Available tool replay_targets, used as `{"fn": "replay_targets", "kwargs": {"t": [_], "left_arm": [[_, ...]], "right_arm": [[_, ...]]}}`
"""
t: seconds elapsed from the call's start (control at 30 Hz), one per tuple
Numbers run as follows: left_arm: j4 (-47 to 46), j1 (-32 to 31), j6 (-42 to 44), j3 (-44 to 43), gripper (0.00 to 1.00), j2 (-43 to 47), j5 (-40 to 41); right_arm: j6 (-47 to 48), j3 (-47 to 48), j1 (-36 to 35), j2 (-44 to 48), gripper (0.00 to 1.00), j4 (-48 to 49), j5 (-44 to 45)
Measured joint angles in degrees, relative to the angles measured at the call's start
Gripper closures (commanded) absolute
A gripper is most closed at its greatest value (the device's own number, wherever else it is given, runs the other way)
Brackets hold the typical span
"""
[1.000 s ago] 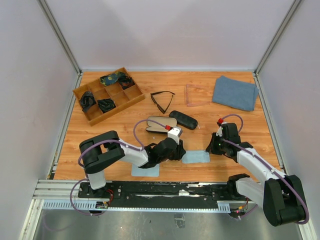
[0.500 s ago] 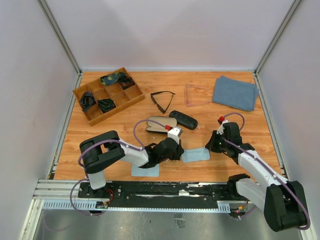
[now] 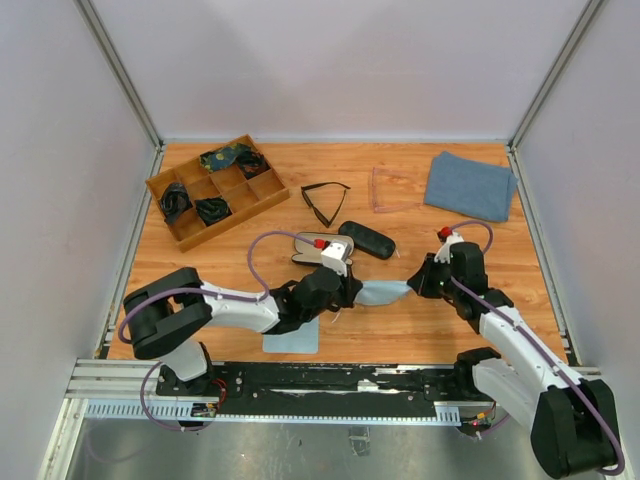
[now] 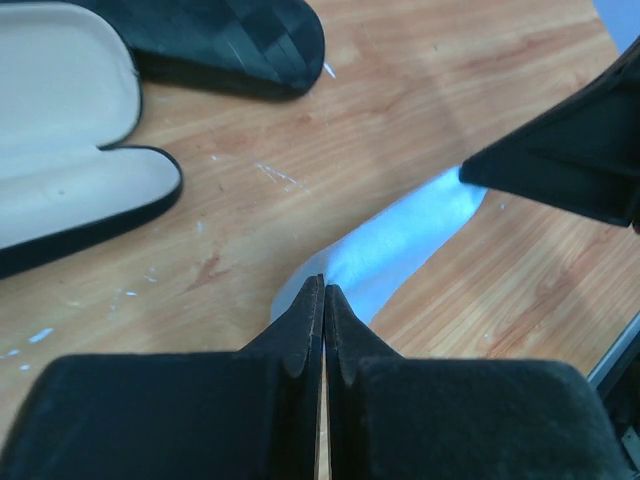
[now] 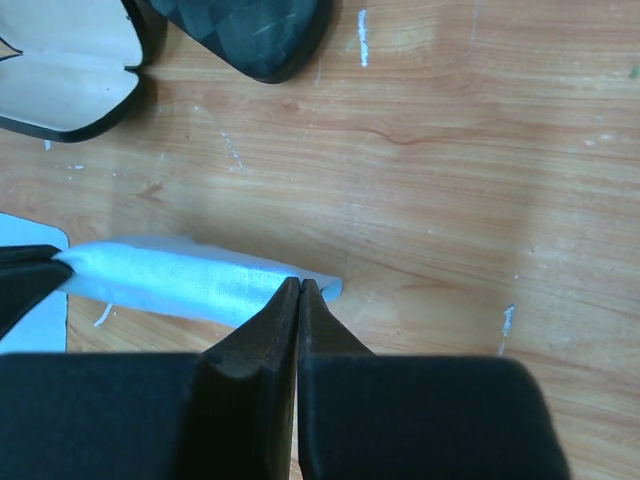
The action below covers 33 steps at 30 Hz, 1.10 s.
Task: Organize the sunglasses
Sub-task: Pick up the glasses cleaning cloth from the center of the board.
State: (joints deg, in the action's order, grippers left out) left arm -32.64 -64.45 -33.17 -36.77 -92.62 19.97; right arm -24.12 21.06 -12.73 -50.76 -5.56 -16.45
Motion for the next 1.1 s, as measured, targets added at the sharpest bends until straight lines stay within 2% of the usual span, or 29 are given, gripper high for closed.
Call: {"fn": "replay_targets", "kwargs": {"t": [0.2,0.4,0.73,1.1], "left_arm": [[1.0,1.5,1.1,2.0,1.0,5.0,1.6],[2.6,2.9,2.4,4.9,0.99,10.3,2.6],[6.1,6.9,4.8,10.1,0.99,22.3,4.8],[11.6,12.2,6.9,14.3,0.99,34.7,6.2]], "right_arm": [[-1.4,2.0,-2.5,-0.1,0.99,1.0,0.0],[-3.0,7.1,-8.9,-1.7,0.99,2.9,1.7],[-5.7,13.0,-19.6,-10.1,0.99,7.0,7.4],[-8.1,18.9,-25.9,-18.7,0.99,11.0,11.6]]}}
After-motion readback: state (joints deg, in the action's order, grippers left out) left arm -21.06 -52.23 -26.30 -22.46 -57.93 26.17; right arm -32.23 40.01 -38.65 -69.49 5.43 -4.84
